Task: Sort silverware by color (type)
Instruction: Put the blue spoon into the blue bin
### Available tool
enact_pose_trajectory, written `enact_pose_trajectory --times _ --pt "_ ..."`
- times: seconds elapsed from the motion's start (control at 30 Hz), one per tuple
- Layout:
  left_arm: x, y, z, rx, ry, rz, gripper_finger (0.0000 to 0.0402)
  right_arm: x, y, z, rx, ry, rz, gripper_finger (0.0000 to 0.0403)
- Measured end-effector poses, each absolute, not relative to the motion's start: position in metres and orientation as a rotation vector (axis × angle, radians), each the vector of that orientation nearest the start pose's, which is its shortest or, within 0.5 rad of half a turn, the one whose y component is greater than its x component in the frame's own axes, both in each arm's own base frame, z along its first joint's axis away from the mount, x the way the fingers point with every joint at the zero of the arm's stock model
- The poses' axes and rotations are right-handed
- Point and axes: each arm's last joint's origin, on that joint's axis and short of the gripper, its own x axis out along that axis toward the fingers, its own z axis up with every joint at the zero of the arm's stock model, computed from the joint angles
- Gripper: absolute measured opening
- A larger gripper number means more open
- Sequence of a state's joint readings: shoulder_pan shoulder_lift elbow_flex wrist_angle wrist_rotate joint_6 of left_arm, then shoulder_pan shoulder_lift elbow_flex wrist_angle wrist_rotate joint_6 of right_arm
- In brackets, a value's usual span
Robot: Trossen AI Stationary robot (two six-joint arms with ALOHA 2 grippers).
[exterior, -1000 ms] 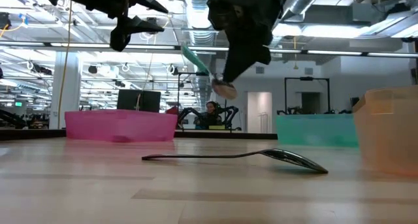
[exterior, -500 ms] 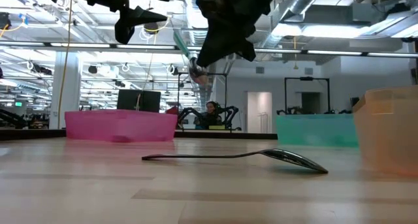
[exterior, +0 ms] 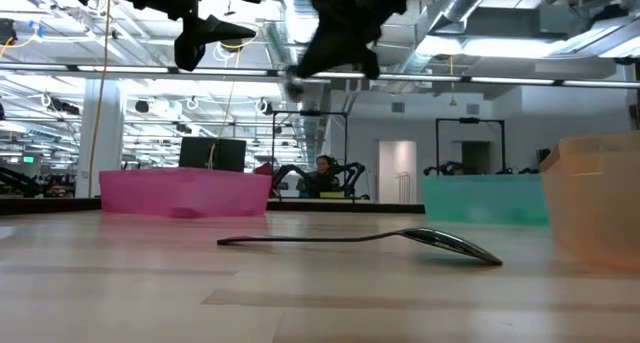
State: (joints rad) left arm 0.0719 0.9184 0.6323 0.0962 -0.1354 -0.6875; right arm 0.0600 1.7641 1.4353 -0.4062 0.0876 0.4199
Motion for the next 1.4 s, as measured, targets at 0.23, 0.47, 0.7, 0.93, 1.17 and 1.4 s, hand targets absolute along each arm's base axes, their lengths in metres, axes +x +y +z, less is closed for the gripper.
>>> enact_pose_trajectory --times 0.23,0.47,0.7,0.93,1.17,1.4 --pt "0.206 0.018 0.284 -0.691 0.106 0.26 0.0197 0.359 -0.025 0.308 0.41 0.726 -0.3 0.0013" --pt "0.206 0.017 0.283 -0.689 0.114 0.261 0.0197 0.335 -0.047 0.327 0.454 0.684 -0.363 0.0013" --pt "0.206 0.016 0.282 -0.689 0.125 0.257 0.0197 0.297 -0.043 0.285 0.705 0.595 -0.333 0.0013" --pt "0.205 0.015 0.281 -0.687 0.136 0.264 0.0197 0.243 -0.034 0.247 1.003 0.305 -0.331 0.0013" --pt "0.205 0.016 0.281 -0.691 0.125 0.294 0.0197 0.225 -0.023 0.244 1.04 0.301 -0.38 0.0013" --pt "0.205 0.016 0.281 -0.702 0.118 0.308 0.0197 0.218 -0.033 0.242 1.053 0.287 -0.481 0.0013"
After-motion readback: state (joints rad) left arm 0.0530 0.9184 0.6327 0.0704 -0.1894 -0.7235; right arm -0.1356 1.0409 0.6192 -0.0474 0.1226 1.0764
